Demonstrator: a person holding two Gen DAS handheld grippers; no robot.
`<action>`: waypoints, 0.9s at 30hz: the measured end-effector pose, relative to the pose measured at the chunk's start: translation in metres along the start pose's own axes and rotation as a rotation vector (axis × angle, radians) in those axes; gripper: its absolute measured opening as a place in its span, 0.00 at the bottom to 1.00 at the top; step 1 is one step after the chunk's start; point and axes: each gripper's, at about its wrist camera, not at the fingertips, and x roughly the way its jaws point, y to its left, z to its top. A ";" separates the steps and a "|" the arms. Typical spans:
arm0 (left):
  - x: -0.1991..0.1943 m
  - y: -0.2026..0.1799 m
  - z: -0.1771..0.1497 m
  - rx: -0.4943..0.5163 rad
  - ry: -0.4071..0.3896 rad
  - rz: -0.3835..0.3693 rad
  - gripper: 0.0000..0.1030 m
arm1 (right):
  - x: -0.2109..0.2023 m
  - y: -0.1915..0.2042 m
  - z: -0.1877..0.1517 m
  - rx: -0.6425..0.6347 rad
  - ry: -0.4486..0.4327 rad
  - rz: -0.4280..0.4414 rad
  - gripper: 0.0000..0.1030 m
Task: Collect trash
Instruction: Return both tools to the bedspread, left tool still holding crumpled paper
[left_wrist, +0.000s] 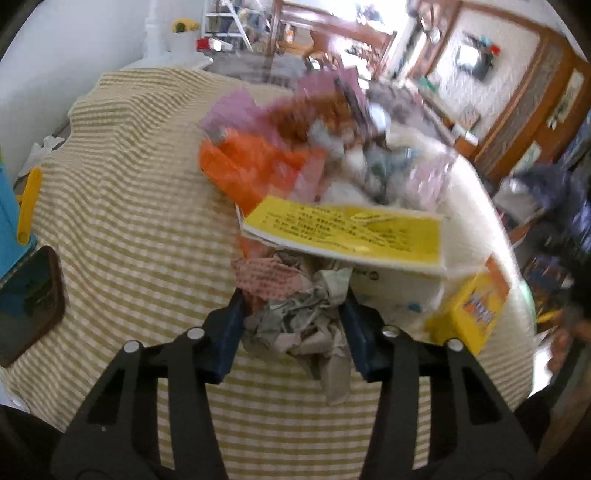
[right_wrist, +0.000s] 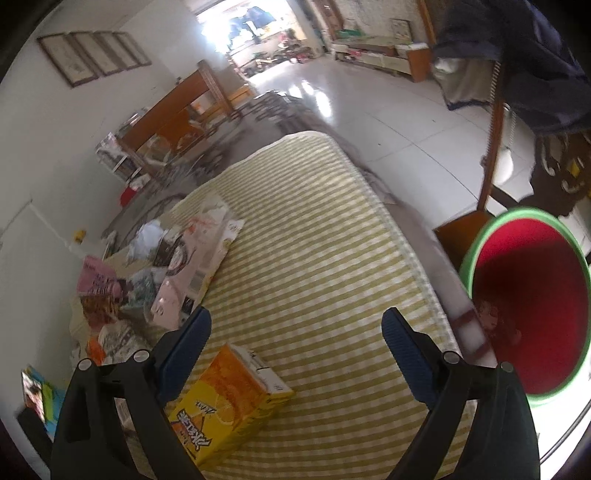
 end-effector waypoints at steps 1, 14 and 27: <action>-0.006 0.001 0.006 -0.011 -0.029 -0.003 0.46 | 0.001 0.005 -0.002 -0.024 -0.004 -0.001 0.88; -0.008 0.053 0.019 -0.213 -0.091 -0.063 0.46 | -0.001 0.093 -0.028 -0.307 -0.021 0.127 0.88; -0.037 0.073 0.018 -0.305 -0.203 -0.047 0.46 | 0.009 0.222 -0.098 -0.721 0.154 0.248 0.76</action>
